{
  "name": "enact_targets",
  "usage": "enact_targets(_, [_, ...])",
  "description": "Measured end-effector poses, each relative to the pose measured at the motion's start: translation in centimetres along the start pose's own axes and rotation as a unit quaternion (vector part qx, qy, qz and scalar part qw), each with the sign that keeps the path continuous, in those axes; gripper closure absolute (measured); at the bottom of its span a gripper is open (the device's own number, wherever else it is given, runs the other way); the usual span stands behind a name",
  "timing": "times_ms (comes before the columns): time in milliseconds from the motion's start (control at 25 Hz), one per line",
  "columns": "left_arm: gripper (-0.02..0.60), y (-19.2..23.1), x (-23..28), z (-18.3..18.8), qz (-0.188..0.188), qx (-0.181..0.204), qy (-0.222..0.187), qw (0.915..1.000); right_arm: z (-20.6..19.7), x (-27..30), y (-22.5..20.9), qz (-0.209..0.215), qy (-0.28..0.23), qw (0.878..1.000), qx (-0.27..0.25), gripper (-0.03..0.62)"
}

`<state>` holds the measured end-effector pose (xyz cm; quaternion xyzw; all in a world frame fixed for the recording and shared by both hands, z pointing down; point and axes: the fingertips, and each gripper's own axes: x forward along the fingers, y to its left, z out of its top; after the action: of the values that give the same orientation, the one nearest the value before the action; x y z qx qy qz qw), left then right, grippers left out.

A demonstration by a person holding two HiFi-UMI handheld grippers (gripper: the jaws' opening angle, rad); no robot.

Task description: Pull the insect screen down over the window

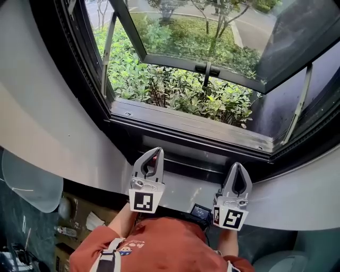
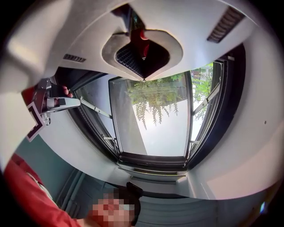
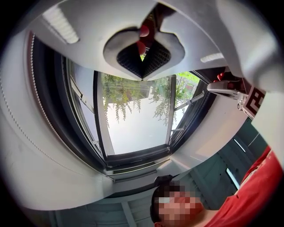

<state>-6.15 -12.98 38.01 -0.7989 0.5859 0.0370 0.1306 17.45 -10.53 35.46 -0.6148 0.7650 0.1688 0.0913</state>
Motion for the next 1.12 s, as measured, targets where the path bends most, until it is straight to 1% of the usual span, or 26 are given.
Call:
enact_targets(120, [0.575,0.5,0.4,1.1,0.006,-0.002,-0.014,0.9999,1.0,0.6,-0.2,0.001,-0.015,1.000,-0.006,0.585])
enact_targets(280, [0.575,1.0,1.1,2.8,0.010,0.006,-0.039,0.9992,2.4,1.3,-0.4,0.003,-0.033,0.999,-0.020,0.585])
enact_targets(440, [0.575,1.7,1.6,4.8,0.008,-0.002,-0.065,0.9978,4.3,2.0,-0.2,0.008,-0.055,0.998,-0.034,0.585])
enact_targets(600, [0.575,2.1,1.9,7.1,0.003,0.012,-0.094,0.9955,6.0,2.5,-0.1,0.010,-0.079,0.996,-0.040,0.585])
enact_targets(880, [0.575,3.0,2.7,9.6,0.010,0.023,-0.122,0.9922,8.9,3.7,-0.5,0.011,-0.118,0.991,-0.057,0.585])
enact_targets(1120, [0.575,3.9,3.5,12.6,0.014,0.046,-0.158,0.9862,12.1,4.7,-1.1,0.008,-0.160,0.984,-0.078,0.585])
